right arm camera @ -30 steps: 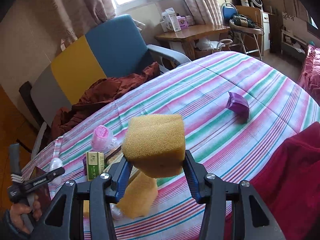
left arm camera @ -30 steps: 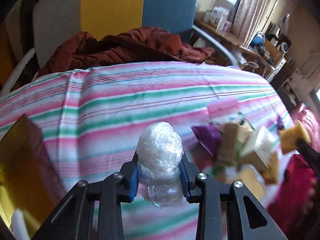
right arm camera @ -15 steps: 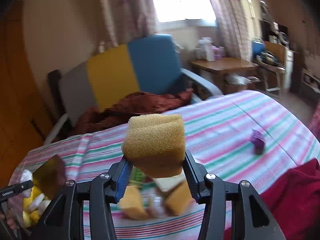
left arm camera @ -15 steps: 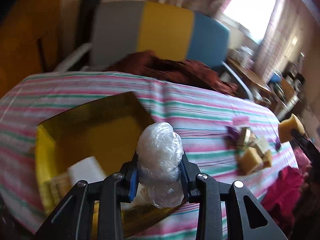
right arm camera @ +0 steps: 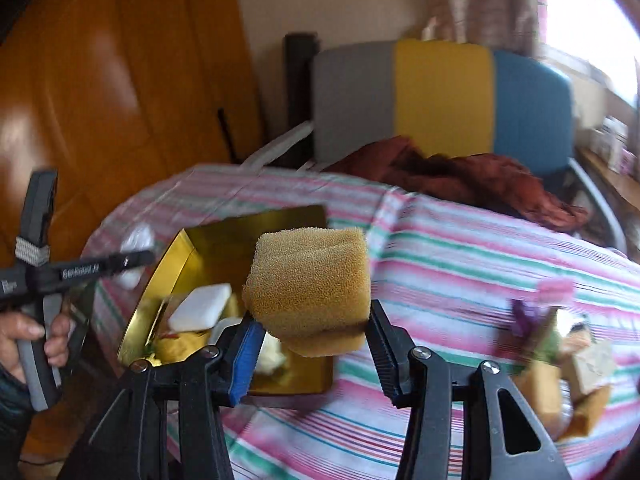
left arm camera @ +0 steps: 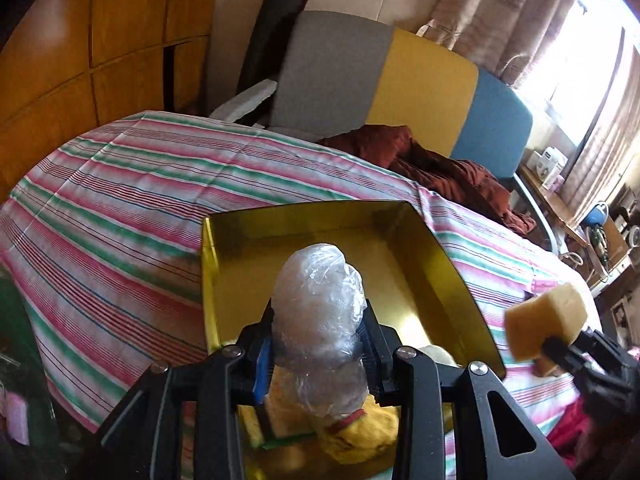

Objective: Organize objects
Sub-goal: 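Place wrapped ball and yellow sponge into the gold tray, opening both grippers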

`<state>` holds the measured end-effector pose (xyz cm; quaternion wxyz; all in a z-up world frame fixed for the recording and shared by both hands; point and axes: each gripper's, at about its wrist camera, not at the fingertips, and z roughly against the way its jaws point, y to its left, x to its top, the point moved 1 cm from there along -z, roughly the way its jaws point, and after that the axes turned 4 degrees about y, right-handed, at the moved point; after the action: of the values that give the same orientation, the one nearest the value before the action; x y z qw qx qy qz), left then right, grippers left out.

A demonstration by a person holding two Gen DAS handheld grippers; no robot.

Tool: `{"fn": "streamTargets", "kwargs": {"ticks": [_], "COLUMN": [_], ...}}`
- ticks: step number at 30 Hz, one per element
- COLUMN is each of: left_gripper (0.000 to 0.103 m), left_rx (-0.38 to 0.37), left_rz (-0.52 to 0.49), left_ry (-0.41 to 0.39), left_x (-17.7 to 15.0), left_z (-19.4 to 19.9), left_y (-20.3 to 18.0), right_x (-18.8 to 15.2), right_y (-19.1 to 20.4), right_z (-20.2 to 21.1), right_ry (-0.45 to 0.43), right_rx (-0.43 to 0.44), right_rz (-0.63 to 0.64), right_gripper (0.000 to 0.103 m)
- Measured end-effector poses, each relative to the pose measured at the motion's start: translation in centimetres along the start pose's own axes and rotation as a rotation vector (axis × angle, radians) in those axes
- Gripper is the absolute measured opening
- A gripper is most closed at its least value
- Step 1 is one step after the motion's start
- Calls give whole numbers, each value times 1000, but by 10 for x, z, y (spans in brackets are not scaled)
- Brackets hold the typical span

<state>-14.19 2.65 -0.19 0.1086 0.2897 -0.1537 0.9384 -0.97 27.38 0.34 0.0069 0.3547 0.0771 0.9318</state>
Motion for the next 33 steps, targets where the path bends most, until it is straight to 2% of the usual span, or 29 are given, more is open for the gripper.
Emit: {"fn": "streamTargets", "kwargs": {"ticks": [3, 5, 8, 12, 14, 17, 18, 25, 33], "left_gripper": [45, 59, 63, 65, 68, 72, 73, 79, 84], "left_rx": [14, 24, -3, -27, -30, -19, -10, 36, 78], "left_rz": [6, 30, 54, 73, 80, 79, 73, 31, -44], "left_ry": [5, 17, 27, 53, 57, 46, 39, 2, -16], "left_x": [2, -2, -14, -33, -38, -48, -51, -65, -76], "left_z": [-9, -13, -16, -17, -16, -9, -7, 5, 14], "left_y": [7, 14, 18, 17, 15, 11, 9, -6, -30], "right_x": [2, -1, -11, -26, -30, -34, -35, -43, -44], "right_y": [11, 16, 19, 25, 25, 22, 21, 12, 10], "right_z": [-27, -48, -69, -84, -85, -77, -73, -39, -18], "right_ry": [66, 132, 208, 278, 302, 278, 268, 183, 99], "right_rx": [-28, -65, -98, -84, -43, -40, -35, -28, -88], "right_rz": [10, 9, 23, 55, 42, 38, 32, -28, -42], "right_gripper": [50, 50, 50, 53, 56, 75, 78, 78, 80]}}
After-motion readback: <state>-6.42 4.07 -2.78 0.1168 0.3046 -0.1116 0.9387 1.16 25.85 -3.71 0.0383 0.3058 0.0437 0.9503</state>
